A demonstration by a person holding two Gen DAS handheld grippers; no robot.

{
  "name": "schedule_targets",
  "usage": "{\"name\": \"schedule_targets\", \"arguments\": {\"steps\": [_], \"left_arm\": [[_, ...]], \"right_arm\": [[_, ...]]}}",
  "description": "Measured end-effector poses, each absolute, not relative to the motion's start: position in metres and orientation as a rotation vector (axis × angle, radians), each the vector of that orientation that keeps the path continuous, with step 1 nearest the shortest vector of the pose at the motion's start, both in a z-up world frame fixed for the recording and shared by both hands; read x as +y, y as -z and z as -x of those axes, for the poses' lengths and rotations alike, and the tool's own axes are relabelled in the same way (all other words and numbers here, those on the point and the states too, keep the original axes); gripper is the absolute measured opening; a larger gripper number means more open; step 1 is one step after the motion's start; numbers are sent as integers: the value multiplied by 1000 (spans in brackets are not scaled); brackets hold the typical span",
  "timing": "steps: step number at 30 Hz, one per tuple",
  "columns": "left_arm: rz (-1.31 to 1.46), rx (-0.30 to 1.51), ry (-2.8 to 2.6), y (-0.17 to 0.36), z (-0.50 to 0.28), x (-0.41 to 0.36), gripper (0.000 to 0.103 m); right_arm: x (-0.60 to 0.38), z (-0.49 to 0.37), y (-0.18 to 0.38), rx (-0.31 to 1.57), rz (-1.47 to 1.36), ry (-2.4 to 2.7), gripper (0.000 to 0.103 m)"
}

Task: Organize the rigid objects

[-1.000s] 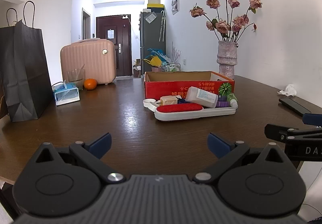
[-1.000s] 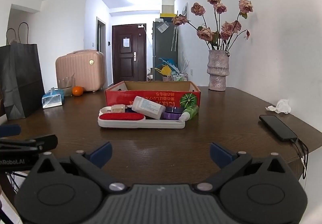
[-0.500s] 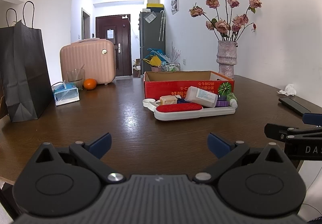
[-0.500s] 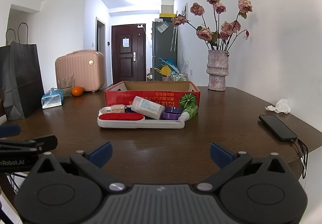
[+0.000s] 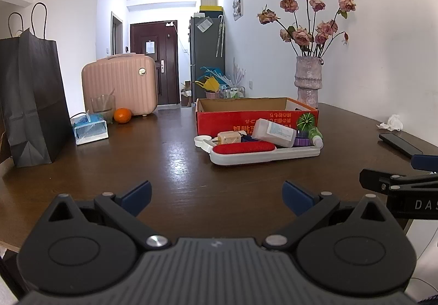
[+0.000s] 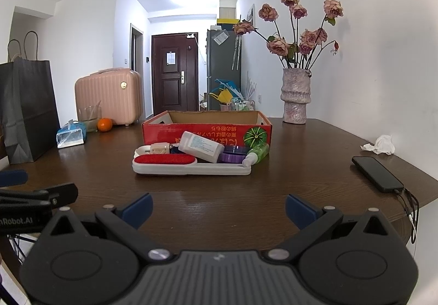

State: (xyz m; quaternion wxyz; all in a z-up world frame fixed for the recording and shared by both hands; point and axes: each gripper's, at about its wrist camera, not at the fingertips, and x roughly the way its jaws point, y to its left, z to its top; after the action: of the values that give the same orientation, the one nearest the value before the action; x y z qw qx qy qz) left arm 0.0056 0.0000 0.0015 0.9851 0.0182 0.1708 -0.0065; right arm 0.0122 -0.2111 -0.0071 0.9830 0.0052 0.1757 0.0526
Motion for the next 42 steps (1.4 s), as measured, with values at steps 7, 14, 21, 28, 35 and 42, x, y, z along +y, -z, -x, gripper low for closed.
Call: {"name": "schedule_targets", "arguments": {"steps": [7,14,21,28,35,42], "left_arm": [[-37,338,11,-5,-4,-1,103],[-35,343,13,-3,-4,1,103],[-38,334,12,-3,-4,0,103],[-40,300,21,-5,-1,0,103],[-39,284,23,-6,0,1,103],[-50,254,10,-9,1,2,103]], "right_arm": [[-211,-11,7,351,-10,-105,103],[-212,-14,9,363,-10,-107,103],[-211,-13,7,351,-7,-105,103],[-214,-7,3,304,-24,-114,103],[-216,-7,1,292,-43,-111,103],[-223,-9,0,281,-58,-105,103]]}}
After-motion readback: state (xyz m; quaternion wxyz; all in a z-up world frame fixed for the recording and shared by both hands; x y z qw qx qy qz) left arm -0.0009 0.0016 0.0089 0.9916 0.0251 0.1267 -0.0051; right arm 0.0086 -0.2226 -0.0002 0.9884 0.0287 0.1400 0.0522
